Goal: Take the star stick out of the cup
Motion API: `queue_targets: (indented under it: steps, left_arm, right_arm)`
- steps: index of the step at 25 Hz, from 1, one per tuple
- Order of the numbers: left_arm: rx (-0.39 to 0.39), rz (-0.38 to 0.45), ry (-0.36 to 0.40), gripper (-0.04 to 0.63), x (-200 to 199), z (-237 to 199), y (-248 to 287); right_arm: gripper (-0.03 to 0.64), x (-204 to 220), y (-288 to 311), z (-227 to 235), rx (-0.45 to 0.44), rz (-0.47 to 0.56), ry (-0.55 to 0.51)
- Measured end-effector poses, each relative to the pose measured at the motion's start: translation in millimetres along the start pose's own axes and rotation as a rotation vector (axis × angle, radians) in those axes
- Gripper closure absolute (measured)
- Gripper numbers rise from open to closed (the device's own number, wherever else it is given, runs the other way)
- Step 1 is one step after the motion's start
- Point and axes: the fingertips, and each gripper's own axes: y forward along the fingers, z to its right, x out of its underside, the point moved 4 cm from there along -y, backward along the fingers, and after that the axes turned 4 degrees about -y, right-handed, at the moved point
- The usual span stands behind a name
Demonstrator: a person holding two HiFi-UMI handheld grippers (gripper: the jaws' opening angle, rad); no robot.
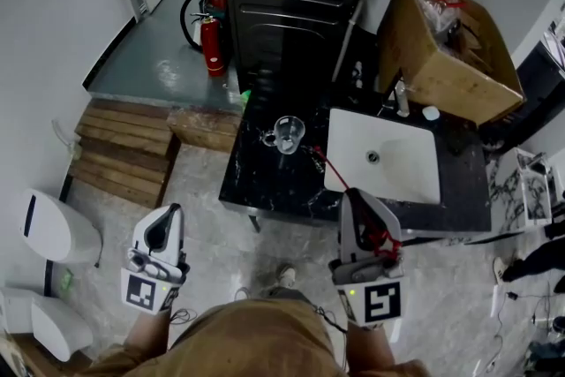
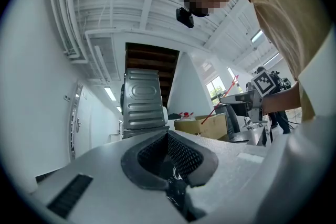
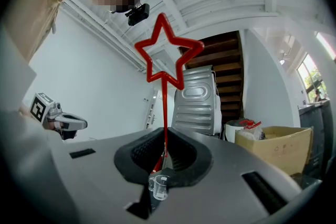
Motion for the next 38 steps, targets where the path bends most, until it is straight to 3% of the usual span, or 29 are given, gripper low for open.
queue_targets:
  steps: [11, 17, 31, 38]
  left_arm:
    - [0.004, 0.006, -0.007, 0.595, -1.5, 0.0, -2.5]
    - [0.020, 0.004, -0.026, 0.595, 2.7, 4.1, 1.2]
    - [0.041, 0.030, -0.020, 0.595, -9.3, 1.2, 7.9]
    - [0.031, 0.011, -0.019, 0.595, -6.1, -0.3, 3.3]
  right_arm:
    - [0.604, -11.8, -11.1, 4.3, 0.024, 0.026, -0.003]
    - [0.604, -5.8, -15.6, 2.8, 0.015, -0.017, -0.010]
    - [0.604, -27.7, -14.5, 4.1, 0.068, 0.016, 0.062]
    - [0.604, -20.7, -19.1, -1.9, 0.024, 0.000, 0.025]
